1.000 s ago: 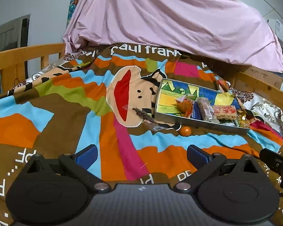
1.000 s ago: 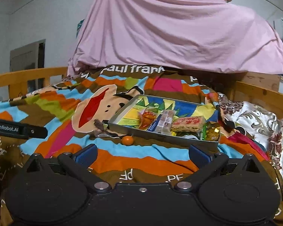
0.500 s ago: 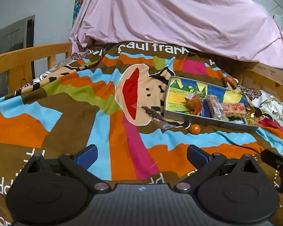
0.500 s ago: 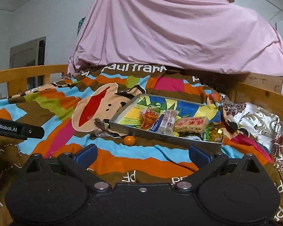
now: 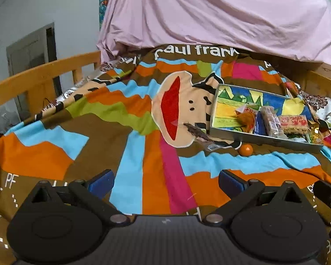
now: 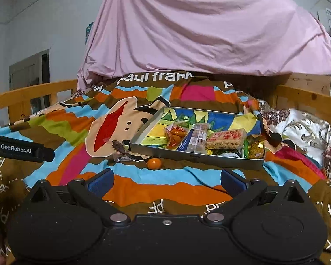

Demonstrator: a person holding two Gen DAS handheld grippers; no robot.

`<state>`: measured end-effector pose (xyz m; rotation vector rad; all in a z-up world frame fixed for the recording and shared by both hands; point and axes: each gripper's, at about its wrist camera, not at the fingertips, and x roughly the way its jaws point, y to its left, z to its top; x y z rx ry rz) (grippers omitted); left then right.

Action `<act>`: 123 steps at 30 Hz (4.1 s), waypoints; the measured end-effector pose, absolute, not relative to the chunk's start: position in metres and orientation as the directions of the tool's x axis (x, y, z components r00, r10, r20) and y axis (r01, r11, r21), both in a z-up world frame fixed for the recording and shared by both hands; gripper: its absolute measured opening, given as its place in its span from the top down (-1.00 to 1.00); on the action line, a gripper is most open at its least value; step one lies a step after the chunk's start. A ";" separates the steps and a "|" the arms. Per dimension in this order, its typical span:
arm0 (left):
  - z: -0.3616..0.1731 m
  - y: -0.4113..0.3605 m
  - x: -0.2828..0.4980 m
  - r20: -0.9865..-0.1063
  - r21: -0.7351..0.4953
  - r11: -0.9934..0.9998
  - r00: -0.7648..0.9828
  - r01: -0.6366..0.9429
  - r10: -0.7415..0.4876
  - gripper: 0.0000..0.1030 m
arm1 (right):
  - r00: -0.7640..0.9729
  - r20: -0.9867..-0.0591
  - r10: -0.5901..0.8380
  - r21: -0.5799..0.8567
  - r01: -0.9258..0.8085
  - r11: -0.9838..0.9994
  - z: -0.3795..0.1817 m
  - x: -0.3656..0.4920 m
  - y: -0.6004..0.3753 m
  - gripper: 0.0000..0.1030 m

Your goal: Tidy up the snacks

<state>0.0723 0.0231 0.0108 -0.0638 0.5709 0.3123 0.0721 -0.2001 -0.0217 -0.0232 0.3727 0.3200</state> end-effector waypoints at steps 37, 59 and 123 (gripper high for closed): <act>0.003 0.045 0.163 -0.489 0.075 0.954 0.823 -0.290 0.288 -0.99 | 0.893 -0.394 0.219 0.029 -0.226 0.974 -0.046 0.169 -0.201 -0.99; -0.030 0.063 0.222 -0.555 0.117 0.943 0.767 -0.313 0.323 -0.99 | 0.814 -0.487 0.317 -0.065 -0.396 0.916 -0.091 0.244 -0.140 -0.99; -0.077 0.047 0.281 -0.657 -0.070 0.978 0.746 -0.199 0.105 -0.33 | 0.711 -0.529 0.462 0.110 -0.483 0.869 -0.111 0.279 -0.127 0.04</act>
